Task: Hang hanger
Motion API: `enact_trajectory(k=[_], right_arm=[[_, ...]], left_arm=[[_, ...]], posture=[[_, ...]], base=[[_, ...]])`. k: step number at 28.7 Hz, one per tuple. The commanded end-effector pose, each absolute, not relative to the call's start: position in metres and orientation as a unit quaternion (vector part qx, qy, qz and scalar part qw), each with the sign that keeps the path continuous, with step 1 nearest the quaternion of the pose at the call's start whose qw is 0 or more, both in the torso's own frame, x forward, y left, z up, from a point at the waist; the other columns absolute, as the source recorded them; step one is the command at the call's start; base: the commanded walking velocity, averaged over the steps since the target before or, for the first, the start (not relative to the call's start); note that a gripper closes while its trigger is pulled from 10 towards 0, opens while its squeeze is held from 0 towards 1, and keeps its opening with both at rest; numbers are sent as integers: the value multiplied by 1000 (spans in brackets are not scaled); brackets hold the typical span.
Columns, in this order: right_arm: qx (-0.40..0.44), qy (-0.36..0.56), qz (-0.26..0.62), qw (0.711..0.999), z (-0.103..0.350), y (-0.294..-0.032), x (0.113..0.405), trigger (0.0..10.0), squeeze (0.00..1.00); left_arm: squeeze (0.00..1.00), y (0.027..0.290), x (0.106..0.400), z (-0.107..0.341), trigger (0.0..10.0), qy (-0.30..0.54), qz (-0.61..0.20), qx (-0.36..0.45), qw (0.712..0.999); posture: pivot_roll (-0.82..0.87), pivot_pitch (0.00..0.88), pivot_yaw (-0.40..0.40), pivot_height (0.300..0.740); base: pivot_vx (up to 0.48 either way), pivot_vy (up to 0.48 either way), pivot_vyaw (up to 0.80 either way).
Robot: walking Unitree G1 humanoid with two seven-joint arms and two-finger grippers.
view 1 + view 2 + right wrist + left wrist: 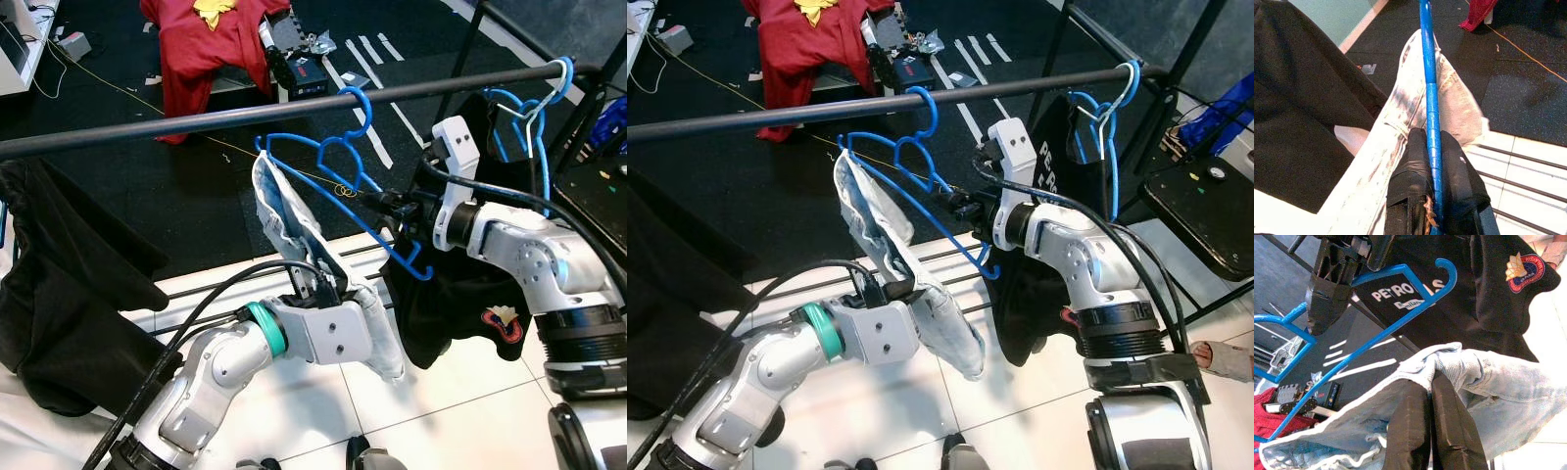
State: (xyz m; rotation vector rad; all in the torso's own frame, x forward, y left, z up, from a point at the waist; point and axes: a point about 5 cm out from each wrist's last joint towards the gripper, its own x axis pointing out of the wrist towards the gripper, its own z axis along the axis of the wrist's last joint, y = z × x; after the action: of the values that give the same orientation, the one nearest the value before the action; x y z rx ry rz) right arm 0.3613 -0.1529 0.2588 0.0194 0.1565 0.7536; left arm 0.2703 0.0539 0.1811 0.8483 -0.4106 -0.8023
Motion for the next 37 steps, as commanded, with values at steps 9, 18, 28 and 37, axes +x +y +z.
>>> enact_trajectory(k=[9,18,28,37], right_arm=[[17,100,342,934,247,-156,373,0,0],[46,86,344,934,250,-137,388,0,0],[81,67,336,936,261,-122,400,10000,0],[123,55,340,931,271,-113,405,10000,0]], left_arm=[[0,47,264,181,10000,-191,-398,375,815],[0,35,257,202,10000,-194,-439,260,838],[0,17,257,203,10000,-202,-461,247,828],[0,1,265,197,10000,-215,-438,277,828]], posture=[[-179,183,61,740],[-166,186,61,740],[-165,187,63,740],[-171,186,59,740]], base=[[0,0,0],[0,0,0],[0,0,0],[0,0,0]])
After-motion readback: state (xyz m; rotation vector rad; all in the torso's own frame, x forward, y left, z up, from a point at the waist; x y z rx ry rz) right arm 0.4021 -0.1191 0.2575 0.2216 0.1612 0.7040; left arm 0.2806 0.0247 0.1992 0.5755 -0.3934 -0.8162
